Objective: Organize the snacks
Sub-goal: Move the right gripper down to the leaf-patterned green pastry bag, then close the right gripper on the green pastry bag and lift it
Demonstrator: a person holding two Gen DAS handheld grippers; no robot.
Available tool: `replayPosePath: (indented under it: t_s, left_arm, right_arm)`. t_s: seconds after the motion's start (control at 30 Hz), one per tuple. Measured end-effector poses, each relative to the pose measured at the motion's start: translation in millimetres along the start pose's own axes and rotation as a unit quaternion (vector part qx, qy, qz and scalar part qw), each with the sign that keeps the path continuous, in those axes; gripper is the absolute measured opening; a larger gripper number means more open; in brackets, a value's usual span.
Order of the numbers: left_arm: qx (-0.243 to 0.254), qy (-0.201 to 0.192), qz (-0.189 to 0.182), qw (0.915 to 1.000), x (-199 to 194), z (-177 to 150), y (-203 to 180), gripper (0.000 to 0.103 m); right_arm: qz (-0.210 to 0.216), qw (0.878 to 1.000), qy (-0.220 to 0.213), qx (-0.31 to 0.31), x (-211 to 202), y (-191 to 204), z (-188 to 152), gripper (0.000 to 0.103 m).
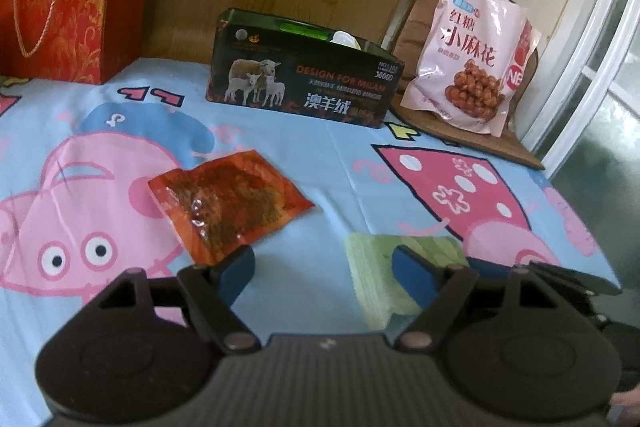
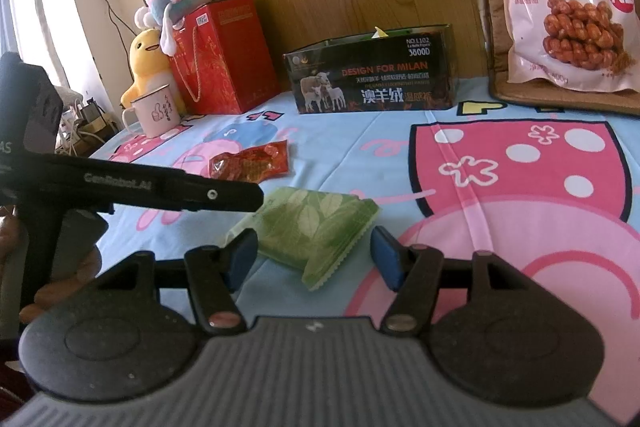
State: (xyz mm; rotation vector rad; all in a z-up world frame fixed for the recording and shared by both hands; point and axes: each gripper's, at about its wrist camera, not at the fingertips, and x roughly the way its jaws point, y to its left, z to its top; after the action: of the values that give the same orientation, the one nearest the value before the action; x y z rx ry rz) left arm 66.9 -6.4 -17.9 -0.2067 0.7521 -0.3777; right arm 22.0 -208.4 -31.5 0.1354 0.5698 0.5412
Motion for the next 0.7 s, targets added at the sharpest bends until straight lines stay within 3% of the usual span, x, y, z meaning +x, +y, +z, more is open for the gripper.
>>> replayPosePath:
  t_s: [0.27, 0.43, 0.47, 0.53, 0.7]
  left_arm:
    - [-0.022, 0.019, -0.062, 0.9976, 0, -2, -4, 0.075]
    - [-0.018, 0.037, -0.089, 0.9951, 4, -4, -11, 0.056]
    - [-0.019, 0.042, -0.098, 0.9941, 6, -4, -12, 0.053]
    - [-0.021, 0.047, -0.110, 0.9926, 7, -7, -14, 0.043]
    - [-0.008, 0.053, -0.122, 0.9911, 2, -14, -22, 0.042]
  right_arm:
    - [-0.004, 1.000, 0.000, -0.005, -1, 2, -1, 0.065]
    - [-0.006, 1.000, 0.005, -0.019, -1, 5, -2, 0.065]
    - [-0.004, 1.000, 0.006, -0.024, -1, 6, -2, 0.064]
    - [-0.002, 0.999, 0.009, -0.032, -1, 9, -3, 0.050]
    - [-0.006, 0.999, 0.009, -0.047, -8, 16, -8, 0.042]
